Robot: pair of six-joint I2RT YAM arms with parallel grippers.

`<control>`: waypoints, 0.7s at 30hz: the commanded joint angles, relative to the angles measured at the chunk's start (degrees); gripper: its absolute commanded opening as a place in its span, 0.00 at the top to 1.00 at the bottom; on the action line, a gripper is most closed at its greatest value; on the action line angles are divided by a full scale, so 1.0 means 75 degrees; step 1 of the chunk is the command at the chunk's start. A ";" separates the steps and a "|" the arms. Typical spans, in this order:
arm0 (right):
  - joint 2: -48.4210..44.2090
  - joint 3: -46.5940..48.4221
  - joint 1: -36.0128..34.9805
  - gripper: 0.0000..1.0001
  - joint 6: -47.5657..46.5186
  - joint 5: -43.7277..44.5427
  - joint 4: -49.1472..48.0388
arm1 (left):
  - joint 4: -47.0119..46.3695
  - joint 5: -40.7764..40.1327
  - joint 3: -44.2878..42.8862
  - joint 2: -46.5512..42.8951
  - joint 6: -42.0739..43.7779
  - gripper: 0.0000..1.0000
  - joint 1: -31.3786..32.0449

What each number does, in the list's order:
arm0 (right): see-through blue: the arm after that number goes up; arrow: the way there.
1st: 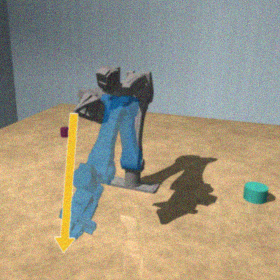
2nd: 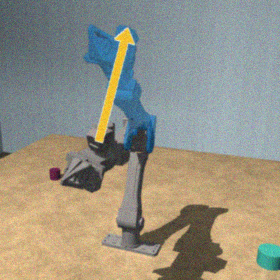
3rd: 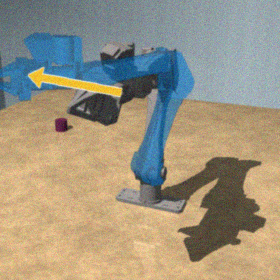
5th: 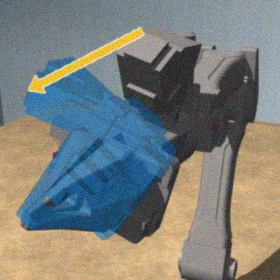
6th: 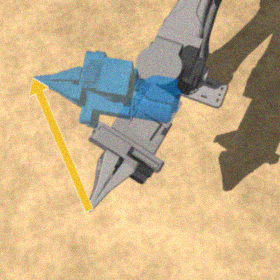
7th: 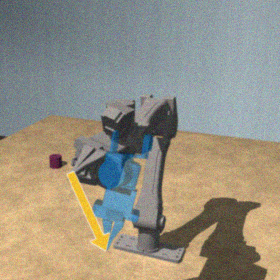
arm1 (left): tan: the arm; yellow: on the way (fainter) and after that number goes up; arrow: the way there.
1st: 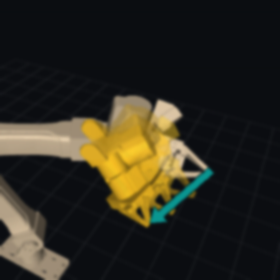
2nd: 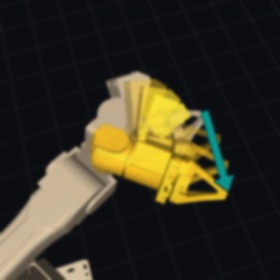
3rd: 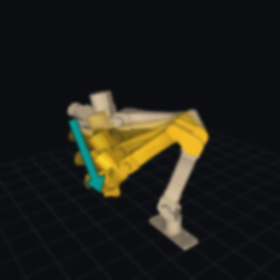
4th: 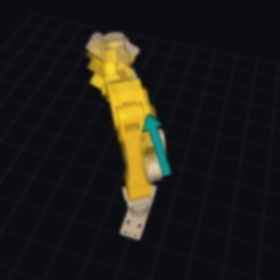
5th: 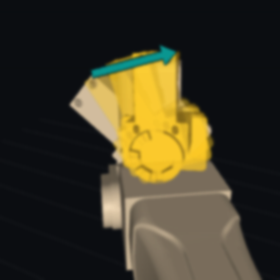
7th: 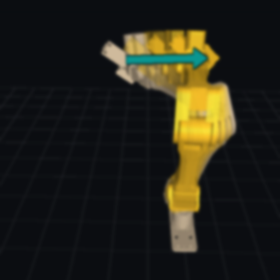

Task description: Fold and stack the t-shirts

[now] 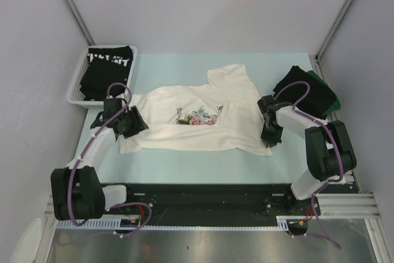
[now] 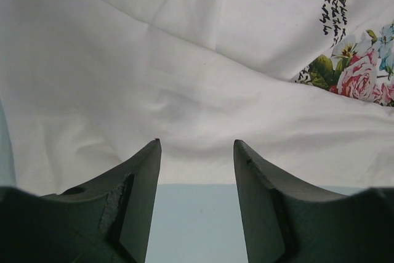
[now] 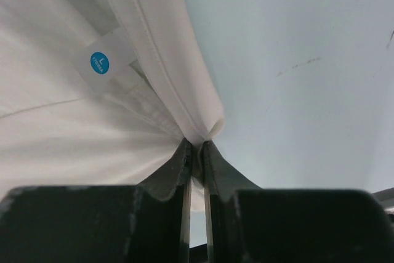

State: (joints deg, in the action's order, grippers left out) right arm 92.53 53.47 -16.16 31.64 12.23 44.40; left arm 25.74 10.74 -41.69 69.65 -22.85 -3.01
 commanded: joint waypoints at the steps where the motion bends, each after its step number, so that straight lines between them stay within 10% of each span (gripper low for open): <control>1: 0.0014 -0.0473 -0.0317 1.00 0.0644 -0.0095 0.1263 | -0.0185 0.0150 -0.0359 0.0042 0.0141 0.44 -0.0021; 21: -0.0501 -0.1352 -0.0587 1.00 0.1301 -0.0283 0.1369 | -0.0256 0.0208 -0.0441 0.0218 0.0152 0.44 -0.0033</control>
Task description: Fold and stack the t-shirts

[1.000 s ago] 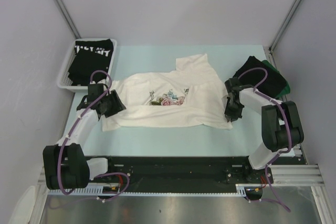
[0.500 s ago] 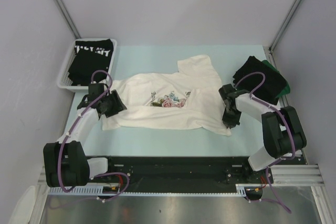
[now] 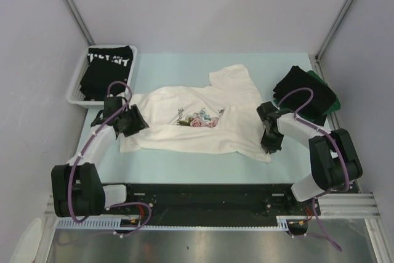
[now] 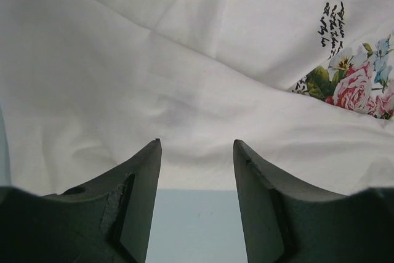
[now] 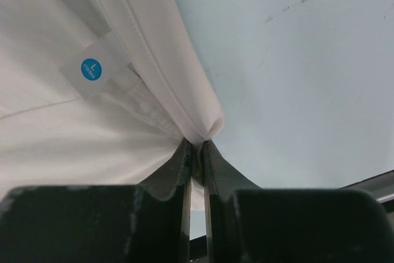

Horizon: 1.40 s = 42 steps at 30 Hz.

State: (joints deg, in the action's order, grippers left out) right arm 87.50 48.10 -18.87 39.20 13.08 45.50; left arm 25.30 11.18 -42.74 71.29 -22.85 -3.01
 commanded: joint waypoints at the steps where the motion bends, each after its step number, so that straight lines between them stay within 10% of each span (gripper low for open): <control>1: 0.0157 -0.0670 -0.0226 1.00 0.0316 -0.0397 0.1235 | -0.0186 0.0138 -0.0290 -0.0013 0.0152 0.45 -0.0021; 20: 0.0004 -0.1057 -0.0565 1.00 0.0703 -0.0877 0.1082 | -0.0197 0.0197 -0.0395 0.0151 0.0129 0.45 -0.0033; 27: 0.0087 -0.1046 -0.0601 0.66 0.0762 -0.0632 0.1106 | -0.0186 0.0232 -0.0418 0.0163 0.0129 0.45 -0.0033; 42: -0.0429 0.0558 -0.0507 0.46 0.0504 0.0563 0.2066 | -0.0291 0.0045 -0.0348 0.0128 0.0199 0.44 -0.0010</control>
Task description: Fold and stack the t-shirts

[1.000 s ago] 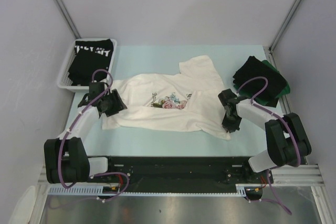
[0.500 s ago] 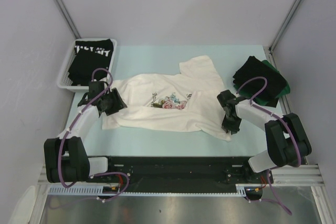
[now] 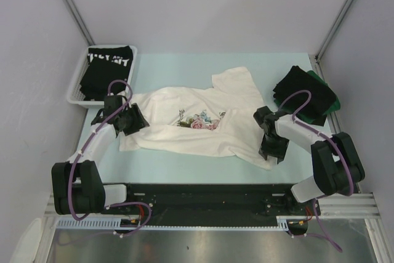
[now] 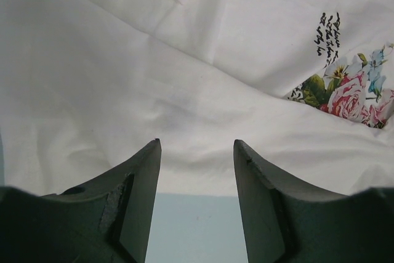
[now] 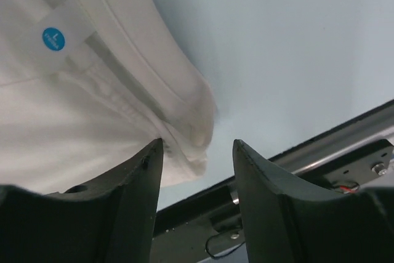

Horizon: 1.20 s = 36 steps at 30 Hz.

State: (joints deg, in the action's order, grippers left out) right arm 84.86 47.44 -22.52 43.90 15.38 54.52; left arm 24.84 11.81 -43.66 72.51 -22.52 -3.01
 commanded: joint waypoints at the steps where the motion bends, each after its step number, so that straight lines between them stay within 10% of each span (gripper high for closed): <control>1: -0.0100 0.0926 -0.0009 0.45 -0.0204 0.0316 0.0898 | -0.0242 -0.0017 -0.0260 -0.0024 0.0155 0.44 -0.0009; 15: 0.0544 0.3294 0.0554 0.27 -0.1341 0.0751 0.0115 | -0.0218 0.0101 -0.0379 -0.0164 0.0144 0.44 -0.0021; 27: 0.4995 0.9769 0.1433 0.00 -0.3848 0.0200 -0.1257 | -0.0207 0.0136 0.0055 -0.0761 0.0167 0.44 -0.0021; 36: 0.6942 1.1264 0.1842 0.00 -0.4776 -0.1404 -0.2756 | -0.0019 0.0522 0.0606 -0.1347 0.0191 0.45 -0.0010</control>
State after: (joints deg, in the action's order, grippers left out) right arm 133.19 128.25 -10.17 11.81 11.03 39.53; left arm 24.62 12.75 -40.73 65.12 -22.37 -3.01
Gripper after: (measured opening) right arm 0.994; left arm 0.555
